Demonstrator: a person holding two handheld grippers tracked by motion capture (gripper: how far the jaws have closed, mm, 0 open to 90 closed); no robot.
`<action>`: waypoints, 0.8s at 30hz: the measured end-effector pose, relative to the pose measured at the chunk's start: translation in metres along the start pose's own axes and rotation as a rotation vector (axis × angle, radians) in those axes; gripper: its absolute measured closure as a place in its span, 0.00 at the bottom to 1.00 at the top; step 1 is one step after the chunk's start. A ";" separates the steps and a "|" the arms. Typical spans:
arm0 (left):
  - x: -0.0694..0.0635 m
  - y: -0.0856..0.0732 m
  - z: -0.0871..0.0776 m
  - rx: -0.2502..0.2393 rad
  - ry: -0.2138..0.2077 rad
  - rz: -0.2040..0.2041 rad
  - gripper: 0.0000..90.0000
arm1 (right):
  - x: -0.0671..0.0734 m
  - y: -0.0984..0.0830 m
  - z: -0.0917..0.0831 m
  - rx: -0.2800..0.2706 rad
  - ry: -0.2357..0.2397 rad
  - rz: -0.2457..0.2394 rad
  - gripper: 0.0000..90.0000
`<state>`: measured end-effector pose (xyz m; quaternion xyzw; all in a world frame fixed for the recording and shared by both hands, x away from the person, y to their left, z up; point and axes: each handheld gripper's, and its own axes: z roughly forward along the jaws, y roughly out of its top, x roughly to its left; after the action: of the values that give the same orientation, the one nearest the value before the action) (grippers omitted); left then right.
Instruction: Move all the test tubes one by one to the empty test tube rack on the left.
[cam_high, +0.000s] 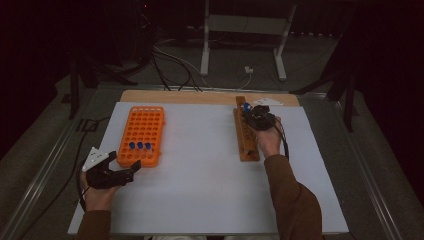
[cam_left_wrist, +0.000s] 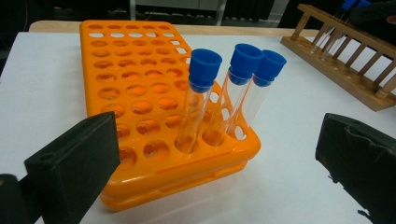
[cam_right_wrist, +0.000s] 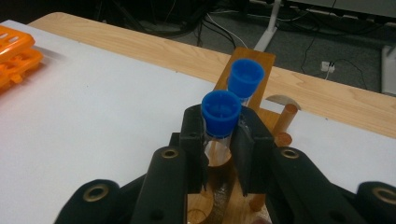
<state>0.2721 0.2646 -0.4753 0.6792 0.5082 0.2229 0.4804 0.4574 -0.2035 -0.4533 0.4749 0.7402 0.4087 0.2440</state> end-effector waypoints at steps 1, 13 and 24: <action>0.000 0.000 0.000 0.000 -0.001 0.000 0.01 | 0.000 0.000 0.001 0.001 0.000 0.002 0.83; 0.001 0.000 -0.001 -0.004 -0.004 -0.004 0.01 | 0.005 -0.001 0.004 0.005 -0.022 0.002 0.86; -0.001 0.000 0.001 0.004 -0.006 0.005 0.01 | 0.004 0.005 -0.012 -0.040 -0.026 -0.002 0.86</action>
<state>0.2725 0.2632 -0.4761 0.6822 0.5055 0.2210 0.4798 0.4492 -0.2037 -0.4421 0.4746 0.7291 0.4168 0.2636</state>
